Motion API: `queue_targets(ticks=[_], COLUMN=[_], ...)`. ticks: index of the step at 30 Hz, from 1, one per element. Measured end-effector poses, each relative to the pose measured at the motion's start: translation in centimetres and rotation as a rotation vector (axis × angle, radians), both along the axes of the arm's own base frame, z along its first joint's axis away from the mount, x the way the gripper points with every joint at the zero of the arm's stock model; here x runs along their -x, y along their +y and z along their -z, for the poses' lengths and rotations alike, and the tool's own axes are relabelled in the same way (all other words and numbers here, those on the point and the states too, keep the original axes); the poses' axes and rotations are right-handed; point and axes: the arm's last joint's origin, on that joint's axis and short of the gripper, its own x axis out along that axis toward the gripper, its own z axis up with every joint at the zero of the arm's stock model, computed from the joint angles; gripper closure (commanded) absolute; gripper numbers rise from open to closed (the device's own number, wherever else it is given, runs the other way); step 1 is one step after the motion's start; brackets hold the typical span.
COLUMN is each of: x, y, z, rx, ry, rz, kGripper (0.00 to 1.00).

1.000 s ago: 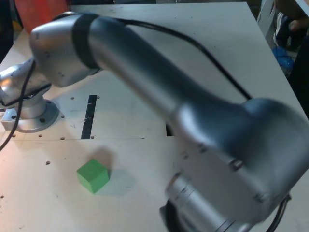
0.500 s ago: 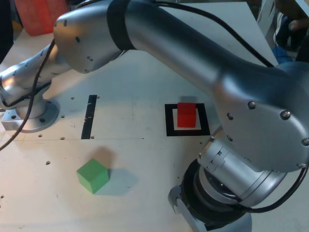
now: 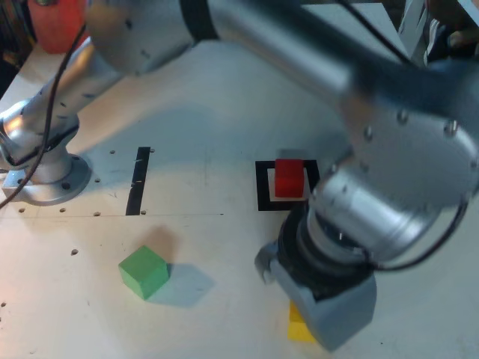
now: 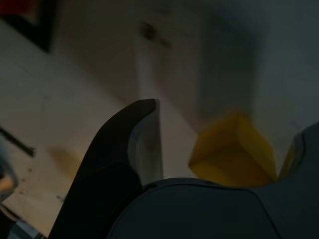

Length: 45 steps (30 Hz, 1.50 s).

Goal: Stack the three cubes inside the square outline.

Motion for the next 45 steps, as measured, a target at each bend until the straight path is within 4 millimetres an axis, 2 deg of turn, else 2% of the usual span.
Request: queue_targets(ticks=[5, 10, 14, 22, 28, 33, 45], x=[0.4, 1.6, 2.3, 2.6, 2.4, 1.6, -0.6], y=[0.6, 0.9, 1.0, 1.3, 3.5, 4.4, 2.8], z=[-2.6, -6.7, -7.8, -7.2, -4.9, -4.6, -2.1], rx=[0.052, 0.185, 0.233, 0.186, 0.083, 0.080, 0.119], ry=[-0.039, -0.098, -0.090, -0.094, -0.049, -0.053, -0.001], rz=[-0.044, -0.231, -0.384, -0.623, -0.720, -0.768, -0.853], kGripper=[0.06, 0.02, 0.01, 0.01, 0.04, 0.05, 0.09])
